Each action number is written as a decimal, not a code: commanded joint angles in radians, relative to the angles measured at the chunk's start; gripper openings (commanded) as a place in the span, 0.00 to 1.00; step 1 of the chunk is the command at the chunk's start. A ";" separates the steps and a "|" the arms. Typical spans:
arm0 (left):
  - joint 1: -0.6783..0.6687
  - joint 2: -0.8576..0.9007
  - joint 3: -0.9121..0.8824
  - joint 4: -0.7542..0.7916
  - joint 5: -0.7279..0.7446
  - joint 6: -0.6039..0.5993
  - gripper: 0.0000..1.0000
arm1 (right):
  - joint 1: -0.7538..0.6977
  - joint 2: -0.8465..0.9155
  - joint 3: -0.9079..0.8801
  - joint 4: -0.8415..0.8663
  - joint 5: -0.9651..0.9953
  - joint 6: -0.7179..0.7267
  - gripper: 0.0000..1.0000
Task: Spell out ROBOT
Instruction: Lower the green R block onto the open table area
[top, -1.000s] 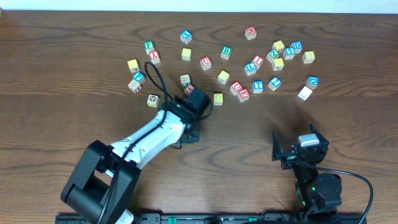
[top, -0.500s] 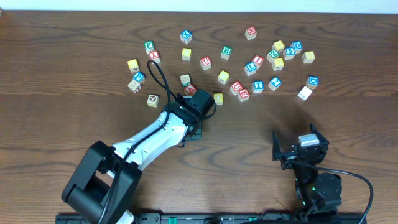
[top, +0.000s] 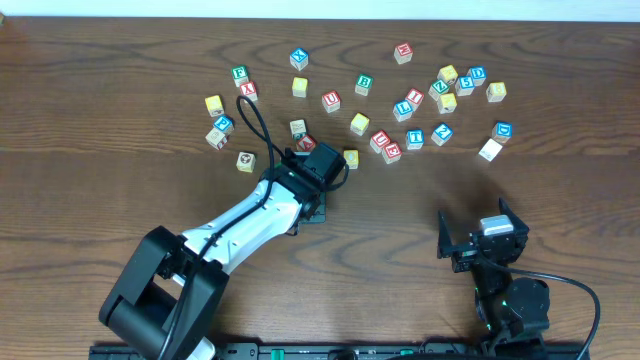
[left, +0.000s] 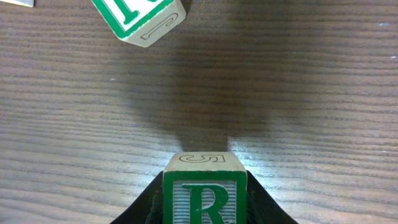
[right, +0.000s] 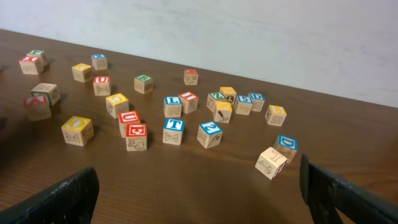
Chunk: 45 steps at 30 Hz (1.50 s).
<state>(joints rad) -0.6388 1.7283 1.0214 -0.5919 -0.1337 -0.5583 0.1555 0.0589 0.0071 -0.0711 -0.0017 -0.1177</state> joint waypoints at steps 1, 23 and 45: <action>0.001 0.000 -0.027 0.003 -0.017 -0.016 0.07 | -0.006 0.000 -0.002 -0.004 0.002 -0.011 0.99; 0.001 0.000 -0.056 0.085 -0.017 -0.016 0.07 | -0.006 0.000 -0.002 -0.004 0.002 -0.011 0.99; 0.039 0.000 -0.083 0.089 -0.016 -0.017 0.07 | -0.006 0.000 -0.002 -0.004 0.002 -0.011 0.99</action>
<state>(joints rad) -0.6029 1.7279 0.9619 -0.5030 -0.1341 -0.5583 0.1555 0.0589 0.0071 -0.0711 -0.0017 -0.1177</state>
